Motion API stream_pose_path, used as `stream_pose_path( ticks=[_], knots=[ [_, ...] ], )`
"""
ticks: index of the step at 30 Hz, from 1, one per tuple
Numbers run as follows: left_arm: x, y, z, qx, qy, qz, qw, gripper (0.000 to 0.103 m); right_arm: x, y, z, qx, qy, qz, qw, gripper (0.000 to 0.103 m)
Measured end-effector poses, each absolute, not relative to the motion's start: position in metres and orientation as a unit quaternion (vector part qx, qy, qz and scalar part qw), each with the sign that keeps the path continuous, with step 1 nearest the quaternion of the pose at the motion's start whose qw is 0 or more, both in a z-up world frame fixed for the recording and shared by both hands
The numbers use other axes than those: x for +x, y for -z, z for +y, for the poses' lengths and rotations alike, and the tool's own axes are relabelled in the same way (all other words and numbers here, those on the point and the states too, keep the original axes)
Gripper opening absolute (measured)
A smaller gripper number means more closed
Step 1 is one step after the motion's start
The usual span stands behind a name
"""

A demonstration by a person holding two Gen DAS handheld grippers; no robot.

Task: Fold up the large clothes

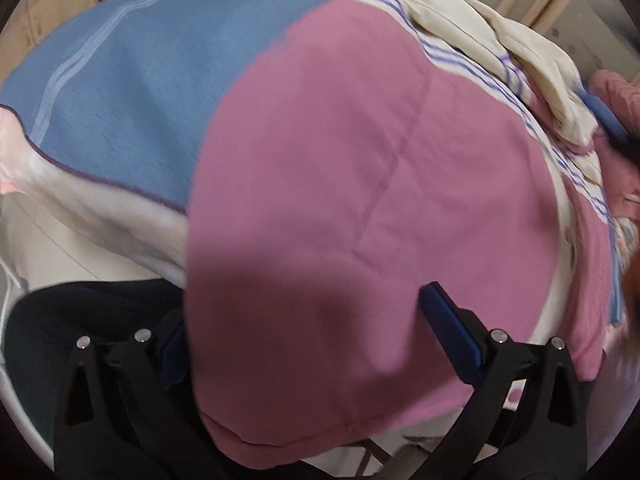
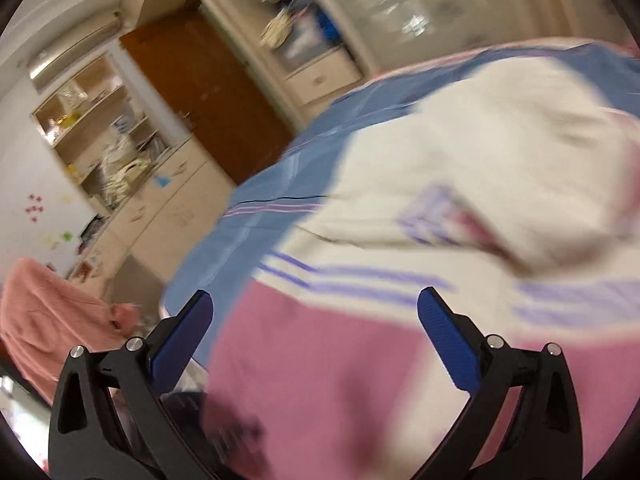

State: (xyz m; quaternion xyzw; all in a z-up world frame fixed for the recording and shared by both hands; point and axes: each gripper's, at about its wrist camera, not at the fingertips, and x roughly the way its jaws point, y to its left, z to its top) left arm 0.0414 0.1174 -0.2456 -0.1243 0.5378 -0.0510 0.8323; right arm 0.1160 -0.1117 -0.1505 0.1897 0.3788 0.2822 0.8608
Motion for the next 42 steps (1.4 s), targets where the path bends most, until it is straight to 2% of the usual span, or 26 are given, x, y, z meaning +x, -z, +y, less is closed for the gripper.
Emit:
stream_pose_path(
  ticks=[3, 6, 10, 13, 18, 22, 26, 28, 31, 33, 35, 39, 42],
  knots=[
    [0.038, 0.251, 0.113, -0.116, 0.067, 0.535, 0.834, 0.101, 0.184, 0.165, -0.066, 0.235, -0.324, 0.445, 0.801, 0.102],
    [0.039, 0.25, 0.11, -0.11, 0.081, 0.532, 0.835, 0.101, 0.237, 0.206, -0.038, 0.312, -0.323, 0.533, 0.717, 0.102],
    [0.038, 0.254, 0.104, -0.096, 0.1, 0.533, 0.834, 0.101, 0.261, 0.198, -0.035, 0.33, -0.29, 0.485, 0.756, 0.102],
    [0.035, 0.261, 0.097, -0.086, 0.11, 0.542, 0.829, 0.101, 0.272, 0.191, -0.032, 0.375, -0.317, 0.451, 0.745, 0.102],
    [0.038, 0.261, 0.082, -0.068, 0.115, 0.545, 0.828, 0.101, 0.25, 0.193, 0.023, 0.189, -0.351, 0.499, 0.769, 0.102],
    [0.034, 0.26, 0.09, -0.089, 0.12, 0.544, 0.825, 0.101, 0.219, 0.182, 0.02, 0.17, -0.387, 0.49, 0.763, 0.102],
    [0.035, 0.26, 0.089, -0.098, 0.12, 0.545, 0.824, 0.101, 0.205, 0.15, -0.006, 0.158, -0.353, 0.415, 0.823, 0.102],
    [0.035, 0.259, 0.087, -0.097, 0.116, 0.546, 0.824, 0.101, 0.223, 0.167, -0.016, 0.179, -0.306, 0.442, 0.824, 0.102],
    [0.042, 0.256, 0.079, -0.095, 0.106, 0.547, 0.825, 0.101, 0.248, 0.23, -0.01, 0.162, -0.27, 0.551, 0.773, 0.102],
    [0.042, 0.252, 0.078, -0.094, 0.104, 0.544, 0.827, 0.101, 0.227, 0.224, 0.01, 0.059, -0.274, 0.521, 0.807, 0.102],
    [0.042, 0.25, 0.078, -0.095, 0.103, 0.541, 0.829, 0.101, 0.209, 0.213, 0.026, 0.004, -0.271, 0.52, 0.81, 0.102],
    [0.043, 0.251, 0.075, -0.096, 0.097, 0.544, 0.828, 0.101, 0.189, 0.183, 0.027, 0.016, -0.27, 0.457, 0.848, 0.102],
    [0.039, 0.248, 0.079, -0.094, 0.096, 0.544, 0.828, 0.101, 0.2, 0.22, 0.031, -0.009, -0.2, 0.535, 0.821, 0.102]
  ],
)
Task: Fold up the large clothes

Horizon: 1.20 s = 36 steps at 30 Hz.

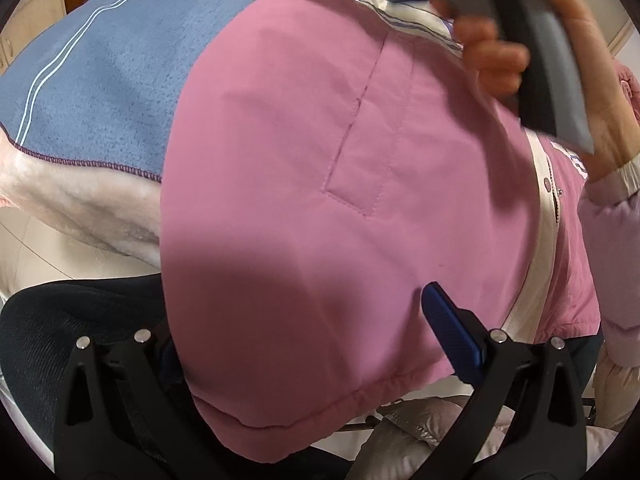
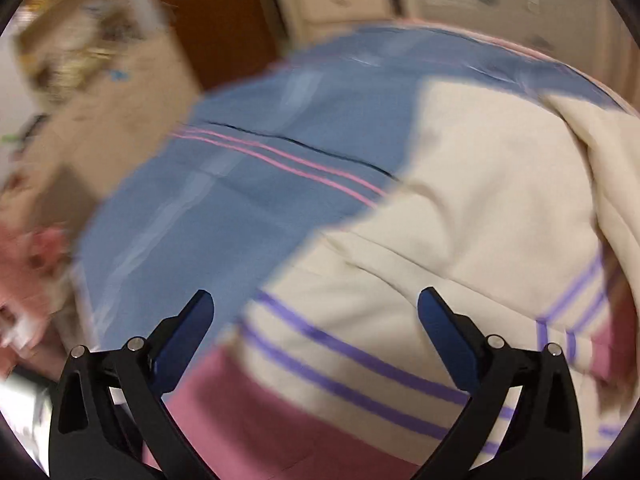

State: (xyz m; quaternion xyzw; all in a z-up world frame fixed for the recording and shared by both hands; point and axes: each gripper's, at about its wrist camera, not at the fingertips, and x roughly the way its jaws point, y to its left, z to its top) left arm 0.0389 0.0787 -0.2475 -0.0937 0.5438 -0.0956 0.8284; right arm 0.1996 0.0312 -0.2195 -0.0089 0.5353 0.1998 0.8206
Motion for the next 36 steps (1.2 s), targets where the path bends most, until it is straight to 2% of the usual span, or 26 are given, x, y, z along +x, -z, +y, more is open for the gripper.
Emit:
stream_pose_path(
  ticks=[1, 3, 7, 11, 16, 19, 22, 27, 36],
  knots=[
    [0.039, 0.246, 0.076, -0.093, 0.095, 0.542, 0.83, 0.101, 0.199, 0.231, 0.036, -0.038, -0.193, 0.545, 0.815, 0.102],
    [0.037, 0.243, 0.077, -0.092, 0.095, 0.539, 0.832, 0.101, 0.182, 0.224, 0.038, -0.082, -0.209, 0.509, 0.831, 0.102],
    [0.036, 0.24, 0.081, -0.092, 0.092, 0.536, 0.834, 0.101, 0.157, 0.206, -0.004, -0.02, -0.245, 0.503, 0.829, 0.102],
    [0.03, 0.235, 0.085, -0.093, 0.091, 0.534, 0.835, 0.101, 0.108, 0.183, -0.099, -0.009, -0.18, 0.431, 0.884, 0.102],
    [0.025, 0.226, 0.089, -0.077, 0.074, 0.525, 0.844, 0.101, 0.059, 0.182, -0.225, -0.012, -0.006, 0.398, 0.917, 0.102],
    [0.019, 0.198, 0.082, -0.029, 0.054, 0.483, 0.873, 0.101, 0.031, 0.207, -0.303, 0.024, 0.066, 0.449, 0.891, 0.102],
    [0.021, 0.186, 0.085, -0.007, 0.058, 0.469, 0.881, 0.101, 0.005, 0.237, -0.335, 0.055, 0.077, 0.495, 0.864, 0.102],
    [0.038, 0.189, 0.078, 0.001, 0.041, 0.481, 0.876, 0.101, -0.064, 0.246, -0.345, 0.034, 0.041, 0.511, 0.858, 0.102],
    [0.048, 0.216, 0.065, 0.04, 0.024, 0.517, 0.855, 0.101, -0.115, 0.265, -0.348, 0.042, 0.07, 0.523, 0.848, 0.102]
  ],
)
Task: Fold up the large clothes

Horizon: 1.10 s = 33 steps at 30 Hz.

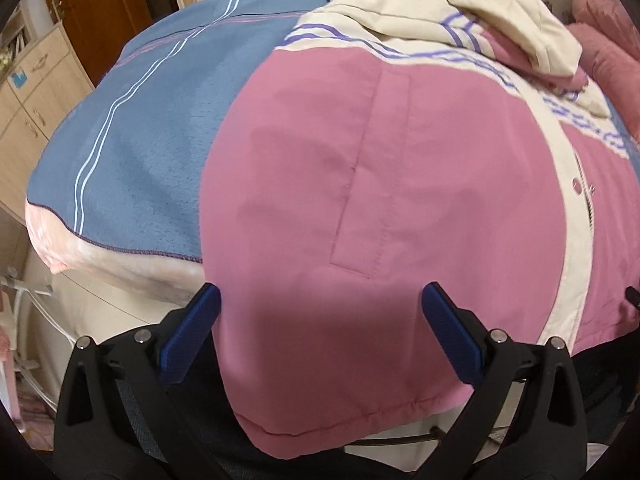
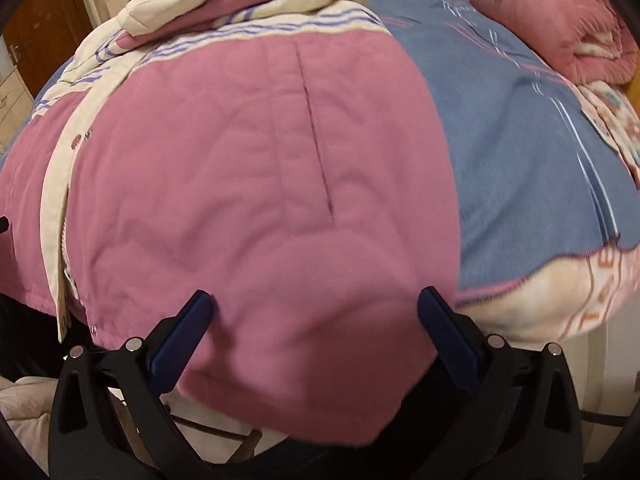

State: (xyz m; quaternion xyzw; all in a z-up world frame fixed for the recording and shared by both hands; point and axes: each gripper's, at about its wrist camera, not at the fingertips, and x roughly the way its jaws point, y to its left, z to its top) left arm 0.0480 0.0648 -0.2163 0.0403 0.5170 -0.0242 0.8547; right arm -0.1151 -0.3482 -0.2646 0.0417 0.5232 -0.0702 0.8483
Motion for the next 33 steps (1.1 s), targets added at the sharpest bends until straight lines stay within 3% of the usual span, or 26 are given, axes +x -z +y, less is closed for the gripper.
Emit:
stream_pose_path(
  ticks=[3, 9, 25, 33],
  knots=[
    [0.049, 0.219, 0.061, 0.051, 0.019, 0.52, 0.853, 0.101, -0.122, 0.256, -0.363, 0.071, 0.112, 0.503, 0.854, 0.102],
    [0.051, 0.229, 0.056, 0.066, 0.015, 0.529, 0.846, 0.101, -0.125, 0.28, -0.405, 0.247, 0.077, 0.513, 0.818, 0.102],
    [0.051, 0.248, 0.064, 0.063, 0.029, 0.543, 0.837, 0.101, -0.117, 0.292, -0.377, 0.254, 0.032, 0.525, 0.812, 0.102],
    [0.044, 0.257, 0.079, 0.022, 0.066, 0.567, 0.821, 0.101, -0.125, 0.296, -0.378, 0.275, 0.01, 0.532, 0.801, 0.088]
  ],
)
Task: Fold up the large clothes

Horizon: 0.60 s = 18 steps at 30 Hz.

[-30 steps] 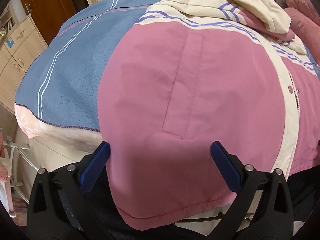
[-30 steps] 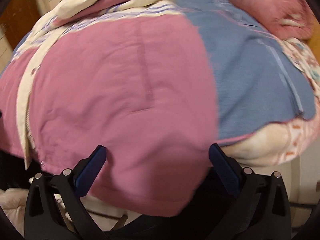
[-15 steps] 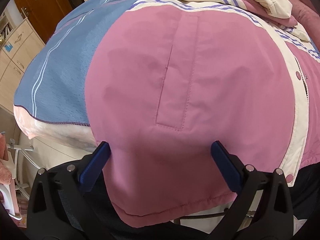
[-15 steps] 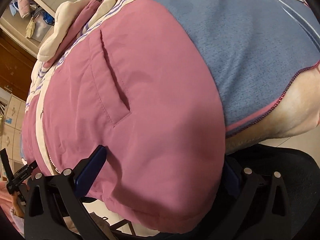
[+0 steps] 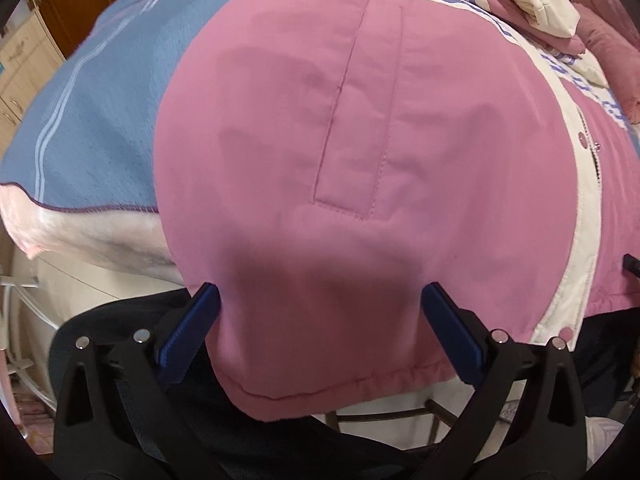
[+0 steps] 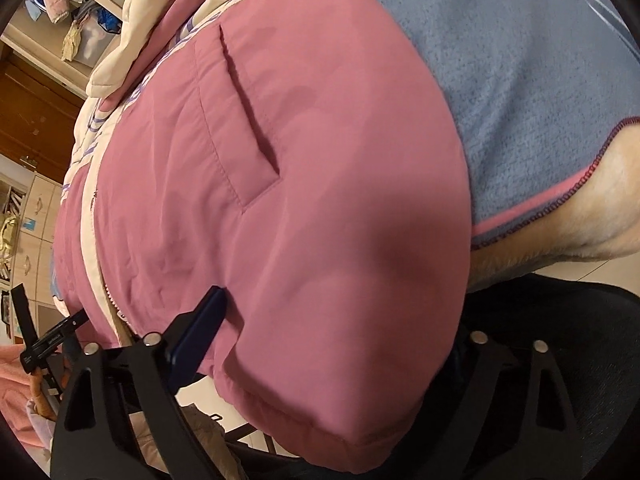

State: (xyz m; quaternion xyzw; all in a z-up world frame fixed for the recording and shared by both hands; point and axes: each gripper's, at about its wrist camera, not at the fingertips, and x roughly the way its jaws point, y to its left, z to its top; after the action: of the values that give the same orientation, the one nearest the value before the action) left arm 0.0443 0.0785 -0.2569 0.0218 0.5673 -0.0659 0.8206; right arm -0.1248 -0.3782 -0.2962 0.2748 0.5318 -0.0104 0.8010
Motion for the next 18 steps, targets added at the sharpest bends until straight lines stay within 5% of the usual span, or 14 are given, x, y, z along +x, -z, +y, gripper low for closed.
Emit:
stream_pose_path(
  ticks=[5, 7, 11, 14, 18],
  knots=[
    [0.046, 0.251, 0.108, -0.046, 0.12, 0.561, 0.818, 0.088, -0.133, 0.29, -0.383, 0.28, 0.001, 0.531, 0.799, 0.069],
    [0.047, 0.251, 0.124, -0.068, 0.127, 0.561, 0.815, 0.068, -0.133, 0.288, -0.381, 0.282, -0.003, 0.529, 0.8, 0.062],
    [0.045, 0.252, 0.139, -0.084, 0.135, 0.561, 0.812, 0.046, -0.134, 0.281, -0.372, 0.251, -0.015, 0.53, 0.81, 0.048],
    [0.04, 0.253, 0.144, -0.088, 0.135, 0.564, 0.81, 0.05, -0.132, 0.282, -0.372, 0.245, -0.013, 0.534, 0.809, 0.051],
    [0.04, 0.242, 0.166, -0.081, 0.086, 0.554, 0.824, 0.089, -0.134, 0.285, -0.38, 0.268, -0.003, 0.537, 0.8, 0.06]
  ],
)
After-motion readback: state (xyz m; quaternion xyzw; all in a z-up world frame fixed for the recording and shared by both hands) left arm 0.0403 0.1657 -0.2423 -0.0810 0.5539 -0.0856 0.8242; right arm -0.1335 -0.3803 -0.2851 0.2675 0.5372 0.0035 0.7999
